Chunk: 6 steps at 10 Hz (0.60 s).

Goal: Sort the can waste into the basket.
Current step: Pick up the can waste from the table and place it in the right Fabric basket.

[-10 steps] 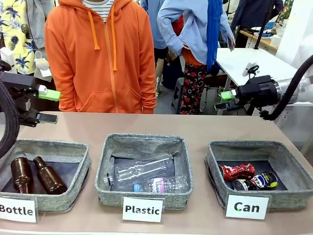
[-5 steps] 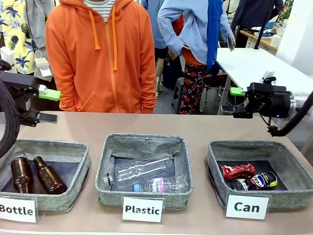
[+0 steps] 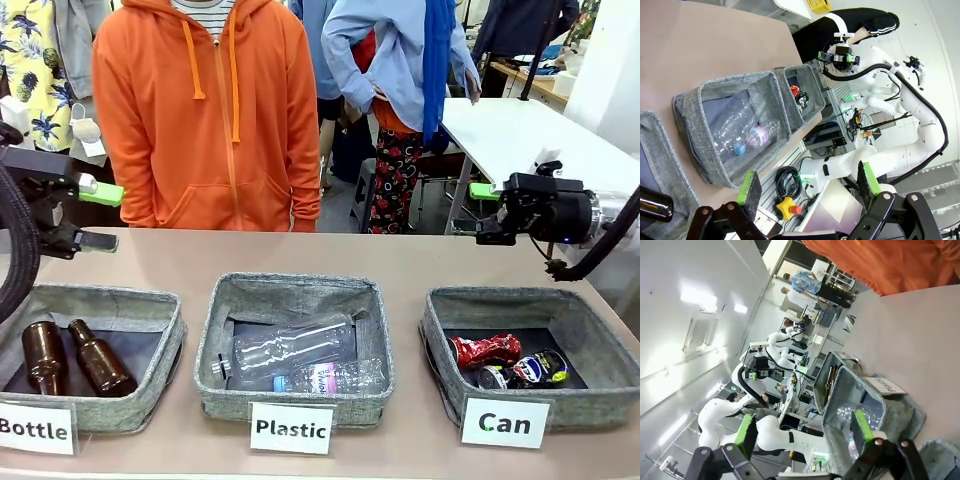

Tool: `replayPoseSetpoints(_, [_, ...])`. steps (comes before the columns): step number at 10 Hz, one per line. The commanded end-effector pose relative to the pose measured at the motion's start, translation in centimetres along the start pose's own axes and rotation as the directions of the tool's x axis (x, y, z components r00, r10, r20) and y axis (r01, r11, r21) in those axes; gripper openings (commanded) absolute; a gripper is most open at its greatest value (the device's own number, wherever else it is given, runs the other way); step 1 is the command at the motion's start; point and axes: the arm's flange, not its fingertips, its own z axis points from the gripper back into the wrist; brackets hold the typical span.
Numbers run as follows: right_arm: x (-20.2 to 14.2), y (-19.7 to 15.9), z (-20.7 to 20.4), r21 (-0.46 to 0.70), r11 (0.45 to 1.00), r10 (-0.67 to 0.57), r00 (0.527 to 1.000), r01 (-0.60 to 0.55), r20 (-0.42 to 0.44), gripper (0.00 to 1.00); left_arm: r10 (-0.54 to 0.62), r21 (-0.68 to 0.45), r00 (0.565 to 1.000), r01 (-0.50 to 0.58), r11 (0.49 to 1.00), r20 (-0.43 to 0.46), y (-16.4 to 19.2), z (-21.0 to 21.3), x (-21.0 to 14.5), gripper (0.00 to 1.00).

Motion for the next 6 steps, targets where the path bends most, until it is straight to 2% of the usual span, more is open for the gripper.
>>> replayPoseSetpoints(1, [0.58, 0.32, -0.20, 0.006, 1.000, 0.006, 1.000, -0.006, 0.014, 1.00, 0.009, -0.017, 1.000, -0.009, 1.000, 0.002, -0.24, 0.17, -0.38, 1.00])
replayPoseSetpoints(6, [0.58, 0.32, -0.20, 0.006, 1.000, 0.006, 1.000, -0.006, 0.014, 1.00, 0.009, -0.017, 1.000, -0.009, 1.000, 0.002, -0.24, 0.17, -0.38, 1.00])
